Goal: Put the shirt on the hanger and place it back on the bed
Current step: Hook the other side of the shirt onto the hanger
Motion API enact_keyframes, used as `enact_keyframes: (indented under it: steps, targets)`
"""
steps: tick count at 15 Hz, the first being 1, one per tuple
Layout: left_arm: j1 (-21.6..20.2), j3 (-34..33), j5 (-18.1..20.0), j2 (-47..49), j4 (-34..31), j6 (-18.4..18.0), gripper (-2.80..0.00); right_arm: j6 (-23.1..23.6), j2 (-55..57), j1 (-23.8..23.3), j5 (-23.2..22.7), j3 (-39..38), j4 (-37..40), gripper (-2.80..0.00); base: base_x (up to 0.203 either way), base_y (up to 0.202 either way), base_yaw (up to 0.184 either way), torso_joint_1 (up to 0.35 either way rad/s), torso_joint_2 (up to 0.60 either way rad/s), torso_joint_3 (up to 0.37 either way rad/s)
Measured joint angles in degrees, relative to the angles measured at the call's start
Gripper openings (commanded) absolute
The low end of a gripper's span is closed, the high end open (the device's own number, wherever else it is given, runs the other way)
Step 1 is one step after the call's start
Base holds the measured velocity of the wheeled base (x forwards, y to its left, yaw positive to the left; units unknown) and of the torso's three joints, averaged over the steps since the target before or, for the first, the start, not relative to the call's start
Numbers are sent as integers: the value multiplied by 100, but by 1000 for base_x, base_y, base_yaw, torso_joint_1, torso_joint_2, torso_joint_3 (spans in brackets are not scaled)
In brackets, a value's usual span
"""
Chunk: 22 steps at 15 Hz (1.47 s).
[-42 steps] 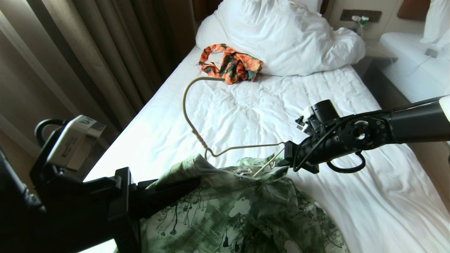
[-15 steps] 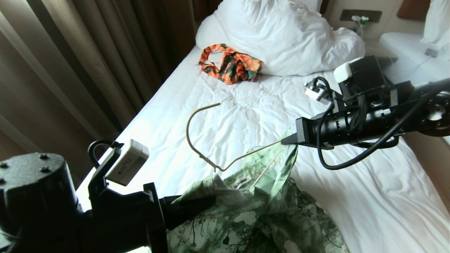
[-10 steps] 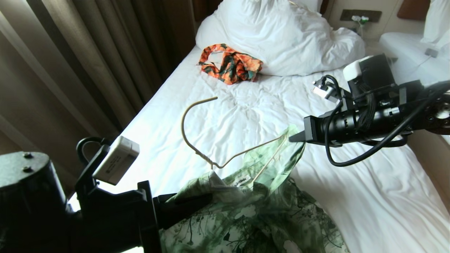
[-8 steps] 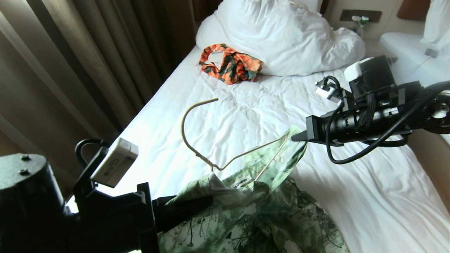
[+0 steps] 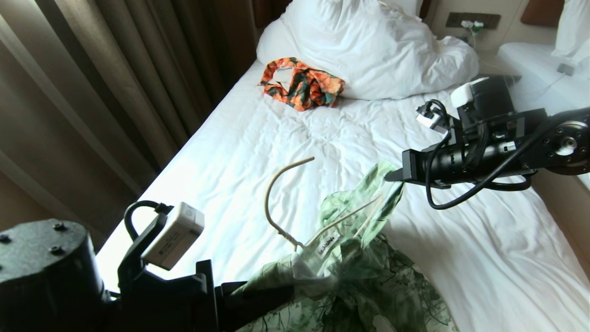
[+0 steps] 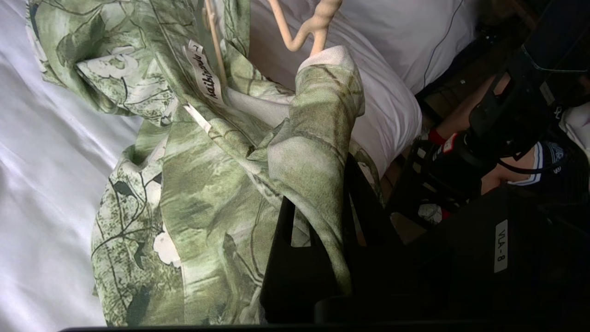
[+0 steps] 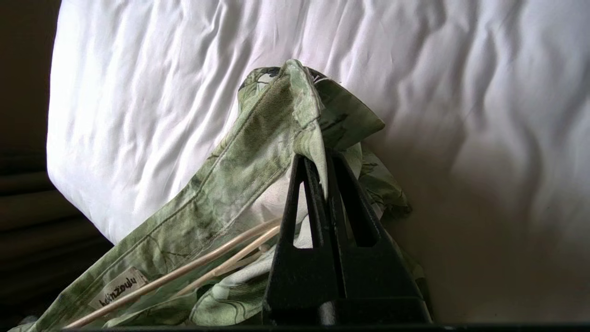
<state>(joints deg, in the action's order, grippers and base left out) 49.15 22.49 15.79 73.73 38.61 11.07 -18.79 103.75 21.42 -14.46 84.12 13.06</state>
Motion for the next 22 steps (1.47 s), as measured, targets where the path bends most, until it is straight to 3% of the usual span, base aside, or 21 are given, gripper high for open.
enact_keyframes:
  steps: [8,13,18,22]
  targets:
    - [12,303,-5,325,-2,-7,-280,26,-488,322,-73,-14,-8,-280,0,0,0,0,0,0]
    - [21,821,34,511,1,77,-280,479,-807,350,-392,27,-423,-280,0,0,0,0,0,0]
    - [192,1316,41,585,6,271,-280,639,-1119,382,-796,378,-479,-280,0,0,0,0,0,0]
    - [310,1612,18,670,522,373,-280,656,-1435,726,-828,518,-460,-280,0,0,0,0,0,0]
